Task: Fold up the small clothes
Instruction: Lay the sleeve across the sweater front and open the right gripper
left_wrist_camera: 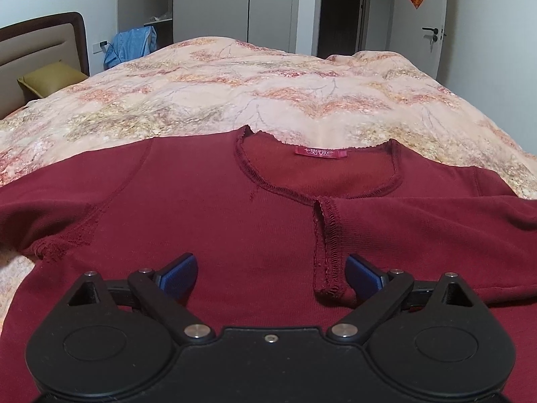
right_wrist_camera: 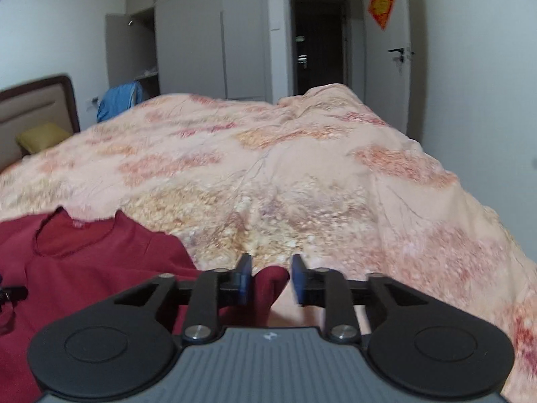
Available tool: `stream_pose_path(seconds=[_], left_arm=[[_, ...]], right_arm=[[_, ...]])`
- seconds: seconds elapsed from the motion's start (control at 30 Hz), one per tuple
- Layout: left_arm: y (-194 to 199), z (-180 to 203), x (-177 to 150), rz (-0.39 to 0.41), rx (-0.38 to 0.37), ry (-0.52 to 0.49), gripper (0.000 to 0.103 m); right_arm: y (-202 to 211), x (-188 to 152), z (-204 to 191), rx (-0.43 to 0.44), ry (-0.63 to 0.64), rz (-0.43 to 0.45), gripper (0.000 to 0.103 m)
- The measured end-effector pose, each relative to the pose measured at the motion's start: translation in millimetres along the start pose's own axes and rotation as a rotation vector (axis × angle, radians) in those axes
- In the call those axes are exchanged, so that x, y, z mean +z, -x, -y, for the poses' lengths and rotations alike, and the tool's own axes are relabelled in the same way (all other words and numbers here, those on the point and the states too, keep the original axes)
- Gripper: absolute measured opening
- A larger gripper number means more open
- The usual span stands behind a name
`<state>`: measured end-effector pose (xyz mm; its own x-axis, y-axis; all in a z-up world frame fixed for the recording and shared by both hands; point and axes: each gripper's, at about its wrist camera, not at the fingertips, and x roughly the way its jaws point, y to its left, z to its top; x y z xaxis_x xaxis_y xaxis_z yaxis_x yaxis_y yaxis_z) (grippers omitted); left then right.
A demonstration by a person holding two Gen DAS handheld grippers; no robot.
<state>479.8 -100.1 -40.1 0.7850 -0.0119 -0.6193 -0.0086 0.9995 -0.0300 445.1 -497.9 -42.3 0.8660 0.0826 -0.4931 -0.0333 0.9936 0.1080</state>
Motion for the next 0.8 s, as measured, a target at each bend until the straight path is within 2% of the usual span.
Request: stream_pose_path(seconds=[0.07, 0.13, 0.23, 0.37, 0.5, 0.57, 0.6, 0.63, 0.7, 0.8], left_arm=[[0.4, -1.0, -1.5, 0.007, 0.0, 0.008, 0.098], [1.0, -2.0, -4.7, 0.018, -0.003, 0.015, 0.101], [2.0, -2.3, -12.0, 0.043, -0.003, 0.023, 0.102], [3.5, 0.2, -17.3, 0.062, 0.007, 0.014, 0.102], [2.3, 0.5, -17.0, 0.059, 0.007, 0.013, 0.102], [1.4, -0.1, -17.6, 0.057, 0.005, 0.015, 0.102], [1.3, -0.2, -18.3, 0.058, 0.005, 0.015, 0.102], [1.3, -0.2, -18.2, 0.058, 0.005, 0.014, 0.102], [0.7, 0.3, -18.9, 0.058, 0.006, 0.01, 0.102], [-0.8, 2.7, -19.9, 0.057, 0.018, -0.006, 0.103]], right_arm=[[20.7, -6.5, 2.9, 0.003, -0.004, 0.012, 0.052], [41.6, -17.5, 0.6, -0.02, 0.039, -0.015, 0.071], [75.0, -39.1, -2.3, -0.016, 0.067, -0.059, 0.08], [100.4, -70.8, -12.5, 0.011, 0.087, -0.1, 0.08], [92.4, -85.2, -35.8, 0.014, 0.177, -0.083, 0.071], [84.5, -83.4, -38.1, 0.027, 0.142, -0.07, 0.058], [82.6, -81.8, -38.0, 0.025, 0.111, -0.06, 0.037], [82.0, -80.5, -36.4, 0.011, 0.078, -0.055, 0.01], [88.6, -78.2, -35.3, -0.033, 0.049, -0.036, 0.009], [94.9, -84.3, -45.2, -0.081, 0.102, -0.049, 0.008]])
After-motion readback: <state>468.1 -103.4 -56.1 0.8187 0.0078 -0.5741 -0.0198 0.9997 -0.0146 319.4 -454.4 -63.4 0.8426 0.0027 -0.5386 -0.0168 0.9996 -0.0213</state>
